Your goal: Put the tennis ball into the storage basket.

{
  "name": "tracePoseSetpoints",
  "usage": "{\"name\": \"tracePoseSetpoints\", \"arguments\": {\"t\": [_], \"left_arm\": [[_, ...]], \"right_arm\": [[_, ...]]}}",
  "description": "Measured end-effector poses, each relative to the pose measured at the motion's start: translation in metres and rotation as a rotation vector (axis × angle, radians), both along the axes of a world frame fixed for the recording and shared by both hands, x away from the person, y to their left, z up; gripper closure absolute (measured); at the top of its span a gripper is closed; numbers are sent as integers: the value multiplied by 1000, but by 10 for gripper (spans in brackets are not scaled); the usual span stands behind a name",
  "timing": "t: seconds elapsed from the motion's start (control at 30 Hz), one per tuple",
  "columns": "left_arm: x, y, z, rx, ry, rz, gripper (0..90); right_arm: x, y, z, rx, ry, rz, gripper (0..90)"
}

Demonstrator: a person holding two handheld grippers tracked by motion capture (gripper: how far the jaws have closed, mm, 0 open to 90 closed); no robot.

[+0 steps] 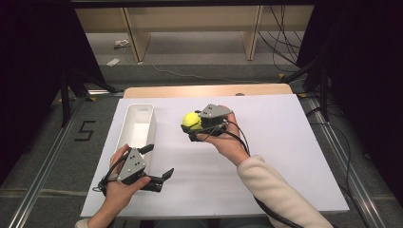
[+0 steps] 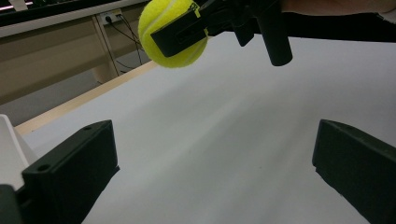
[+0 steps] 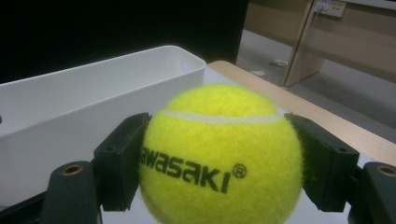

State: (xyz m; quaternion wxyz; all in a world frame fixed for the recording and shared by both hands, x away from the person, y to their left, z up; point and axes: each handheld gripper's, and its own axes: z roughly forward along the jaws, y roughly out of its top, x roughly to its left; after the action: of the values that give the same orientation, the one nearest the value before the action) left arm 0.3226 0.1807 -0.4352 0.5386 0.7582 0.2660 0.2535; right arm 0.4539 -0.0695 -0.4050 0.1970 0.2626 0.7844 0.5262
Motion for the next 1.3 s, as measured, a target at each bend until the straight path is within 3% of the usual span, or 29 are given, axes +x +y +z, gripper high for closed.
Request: {"name": "tracePoseSetpoints", "arguments": {"t": [1.3], "left_arm": [[0, 0, 0, -2, 1, 1, 0]], "right_arm": [[2, 15, 4, 2, -7, 21, 263]]}}
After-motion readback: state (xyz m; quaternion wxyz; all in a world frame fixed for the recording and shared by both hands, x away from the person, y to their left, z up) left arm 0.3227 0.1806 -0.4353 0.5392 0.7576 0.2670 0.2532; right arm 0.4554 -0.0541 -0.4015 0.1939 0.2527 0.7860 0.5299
